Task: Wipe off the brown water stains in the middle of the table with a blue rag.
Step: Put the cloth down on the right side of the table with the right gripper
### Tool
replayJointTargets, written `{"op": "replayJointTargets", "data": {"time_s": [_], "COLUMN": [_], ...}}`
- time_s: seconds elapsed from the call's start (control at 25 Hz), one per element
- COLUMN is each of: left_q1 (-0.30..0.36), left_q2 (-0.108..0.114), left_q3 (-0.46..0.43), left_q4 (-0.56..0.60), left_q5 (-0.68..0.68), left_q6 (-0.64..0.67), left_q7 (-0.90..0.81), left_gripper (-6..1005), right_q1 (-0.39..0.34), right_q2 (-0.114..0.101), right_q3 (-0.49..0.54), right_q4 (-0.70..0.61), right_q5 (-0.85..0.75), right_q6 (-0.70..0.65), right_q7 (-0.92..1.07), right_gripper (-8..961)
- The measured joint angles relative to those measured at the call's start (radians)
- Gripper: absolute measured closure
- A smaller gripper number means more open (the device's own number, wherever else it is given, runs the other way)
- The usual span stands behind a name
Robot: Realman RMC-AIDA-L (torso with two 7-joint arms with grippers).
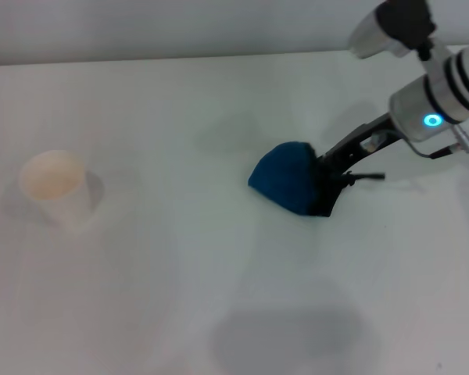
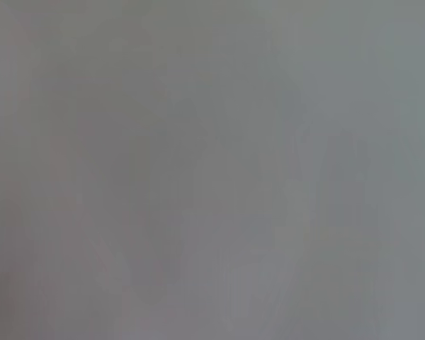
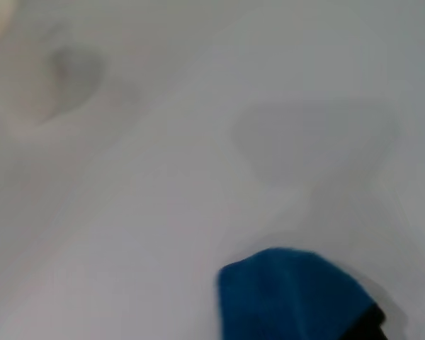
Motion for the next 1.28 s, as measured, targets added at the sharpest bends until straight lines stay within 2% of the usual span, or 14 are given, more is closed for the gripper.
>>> {"op": "replayJointTargets", "data": {"time_s": [0.2, 0.32, 0.76, 1.28], "left_q1": [-0.002, -0.005, -0.004, -0.014], "left_q2": [0.001, 0.003, 0.005, 0.005], "left_q3": [0.0, -0.003, -0.006, -0.006], "left_q4": [0.005, 0.006, 0.01, 0.01], "left_q5": [0.0, 0.0, -0.004, -0.006], "left_q6": [0.004, 0.008, 0.01, 0.026], "left_q7": [0.0, 0.001, 0.007, 0.008], "left_gripper": [125, 125, 124, 125], "right_q1": [-0.063, -0.095, -0.159, -0.207], "right_q2": [-0.01, -0.018, -0.042, -0.055], "right_q3": [0.107, 0.136, 0.142, 0.169], "right_q4": [-0.017, -0.018, -0.019, -0.034], "right_q5": [0.0, 0.0, 0.0, -0.006], "right_q6": [-0.065, -0.102, -0.183, -0.194], "right_q7": [-0.001, -0.002, 0.034, 0.052], "right_gripper": [862, 862, 861, 862]}}
